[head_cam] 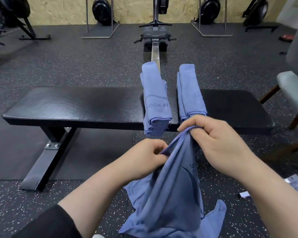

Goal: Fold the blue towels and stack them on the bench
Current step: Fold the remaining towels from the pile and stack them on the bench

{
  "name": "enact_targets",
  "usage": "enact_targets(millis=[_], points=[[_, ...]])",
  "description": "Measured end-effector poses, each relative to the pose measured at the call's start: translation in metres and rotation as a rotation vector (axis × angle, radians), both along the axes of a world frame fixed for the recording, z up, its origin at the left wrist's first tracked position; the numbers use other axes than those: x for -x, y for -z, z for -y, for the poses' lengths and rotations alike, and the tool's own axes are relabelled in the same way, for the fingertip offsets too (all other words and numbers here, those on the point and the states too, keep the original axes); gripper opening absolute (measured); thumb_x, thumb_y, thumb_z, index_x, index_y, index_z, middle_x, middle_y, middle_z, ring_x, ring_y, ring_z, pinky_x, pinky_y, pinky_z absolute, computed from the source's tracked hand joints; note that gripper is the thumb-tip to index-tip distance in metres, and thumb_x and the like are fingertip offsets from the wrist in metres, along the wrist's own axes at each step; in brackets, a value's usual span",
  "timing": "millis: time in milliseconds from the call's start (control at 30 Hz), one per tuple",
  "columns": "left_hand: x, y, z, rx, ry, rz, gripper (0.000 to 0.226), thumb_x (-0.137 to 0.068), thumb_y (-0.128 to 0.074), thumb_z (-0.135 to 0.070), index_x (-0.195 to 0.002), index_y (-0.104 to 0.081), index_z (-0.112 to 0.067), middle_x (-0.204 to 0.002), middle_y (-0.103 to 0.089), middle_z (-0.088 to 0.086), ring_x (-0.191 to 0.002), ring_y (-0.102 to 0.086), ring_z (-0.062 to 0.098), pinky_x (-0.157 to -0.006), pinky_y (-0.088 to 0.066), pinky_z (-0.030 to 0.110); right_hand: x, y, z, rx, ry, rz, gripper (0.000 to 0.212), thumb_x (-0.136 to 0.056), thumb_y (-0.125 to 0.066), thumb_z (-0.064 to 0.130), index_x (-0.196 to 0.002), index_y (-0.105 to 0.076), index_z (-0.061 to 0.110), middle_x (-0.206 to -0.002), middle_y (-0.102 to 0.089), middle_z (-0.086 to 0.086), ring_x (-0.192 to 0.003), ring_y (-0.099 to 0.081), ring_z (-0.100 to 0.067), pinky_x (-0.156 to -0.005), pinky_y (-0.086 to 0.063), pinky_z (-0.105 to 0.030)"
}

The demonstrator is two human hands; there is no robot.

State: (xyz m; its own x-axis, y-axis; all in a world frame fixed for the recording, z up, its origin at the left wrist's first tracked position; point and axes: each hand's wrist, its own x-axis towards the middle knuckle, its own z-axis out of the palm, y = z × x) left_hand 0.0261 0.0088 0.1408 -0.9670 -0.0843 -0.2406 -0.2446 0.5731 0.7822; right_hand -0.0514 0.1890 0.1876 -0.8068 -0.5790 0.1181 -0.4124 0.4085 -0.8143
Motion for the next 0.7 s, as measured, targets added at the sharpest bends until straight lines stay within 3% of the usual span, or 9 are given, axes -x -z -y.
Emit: enact_targets(millis=[67,133,233,333,433,500,567,600,700], points=[[-0.001,0.005,0.008,0.288,-0.003,0.054,0.017,-0.086,-0.051,-0.014,-0.07,-0.053,-0.02,-0.072,-0.061,-0.007,-0.074,-0.059,0.018,-0.071,-0.05,0.033,0.002,-0.006,-0.004,0.053,0.053,-0.013,0.039,-0.096,-0.048,0.001,-0.083,-0.072,0.028,-0.046,-0.043,0.007,-0.041,-0.033,-0.007,-0.041,-0.025,-0.019],[-0.004,0.009,0.022,0.476,-0.062,0.122,0.016,-0.085,-0.047,-0.017,-0.071,-0.052,-0.022,-0.079,-0.065,-0.002,-0.083,-0.062,0.027,-0.074,-0.053,0.035,0.006,-0.013,-0.011,0.076,0.1,-0.056,0.038,-0.097,-0.047,-0.001,-0.086,-0.073,0.025,-0.045,-0.048,0.012,-0.041,-0.04,-0.005,-0.042,-0.028,-0.013],[-0.012,0.007,0.05,0.578,-0.179,0.194,0.018,-0.081,-0.048,-0.019,-0.082,-0.063,-0.029,-0.087,-0.07,-0.002,-0.088,-0.065,0.029,-0.078,-0.055,0.035,0.015,-0.016,-0.027,0.06,0.145,-0.11,0.035,-0.098,-0.048,0.003,-0.094,-0.071,0.029,-0.063,-0.065,0.02,-0.05,-0.05,-0.002,-0.05,-0.036,-0.012],[-0.024,-0.002,0.079,0.598,-0.267,0.221,0.021,-0.081,-0.052,-0.024,-0.084,-0.066,-0.04,-0.087,-0.071,-0.008,-0.081,-0.068,0.023,-0.081,-0.057,0.035,0.026,-0.013,-0.048,-0.033,0.197,-0.131,0.033,-0.099,-0.049,0.007,-0.094,-0.066,0.035,-0.08,-0.071,0.019,-0.063,-0.059,0.0,-0.061,-0.04,-0.023],[-0.037,-0.015,0.094,0.468,-0.329,0.176,0.017,-0.083,-0.057,-0.015,-0.084,-0.069,-0.027,-0.069,-0.073,-0.002,-0.057,-0.068,0.021,-0.07,-0.059,0.033,0.032,-0.012,-0.067,-0.183,0.315,-0.191,0.031,-0.1,-0.049,0.007,-0.089,-0.066,0.03,-0.083,-0.069,0.013,-0.074,-0.06,0.0,-0.062,-0.037,-0.022],[-0.044,-0.026,0.093,0.267,-0.409,0.076,0.017,-0.083,-0.056,-0.004,-0.082,-0.068,-0.016,-0.056,-0.068,0.004,-0.045,-0.061,0.023,-0.055,-0.051,0.028,0.032,-0.007,-0.075,-0.224,0.36,-0.193,0.03,-0.1,-0.051,0.007,-0.088,-0.069,0.028,-0.084,-0.069,0.012,-0.069,-0.063,-0.007,-0.059,-0.039,-0.023],[-0.049,-0.034,0.09,0.064,-0.489,-0.022,0.018,-0.086,-0.052,0.0,-0.083,-0.067,-0.009,-0.051,-0.059,0.008,-0.041,-0.05,0.021,-0.047,-0.039,0.022,0.03,-0.002,-0.077,-0.051,0.375,-0.043,0.031,-0.101,-0.051,0.006,-0.088,-0.073,0.023,-0.085,-0.073,0.002,-0.063,-0.068,-0.01,-0.055,-0.047,-0.023],[-0.052,-0.039,0.088,-0.02,-0.516,-0.058,0.02,-0.087,-0.051,-0.001,-0.083,-0.068,-0.009,-0.051,-0.056,0.009,-0.04,-0.046,0.02,-0.046,-0.035,0.021,0.028,-0.001,-0.077,0.073,0.374,0.06,0.031,-0.102,-0.051,0.005,-0.089,-0.075,0.02,-0.089,-0.074,-0.003,-0.069,-0.069,-0.01,-0.056,-0.053,-0.023],[-0.057,-0.051,0.085,-0.214,-0.536,-0.129,0.033,-0.09,-0.044,-0.002,-0.081,-0.075,-0.012,-0.06,-0.063,0.012,-0.045,-0.053,0.021,-0.049,-0.041,0.023,0.026,0.001,-0.075,0.258,0.351,0.201,0.031,-0.102,-0.05,0.0,-0.089,-0.076,0.014,-0.098,-0.076,-0.011,-0.089,-0.071,-0.017,-0.073,-0.06,-0.027]])
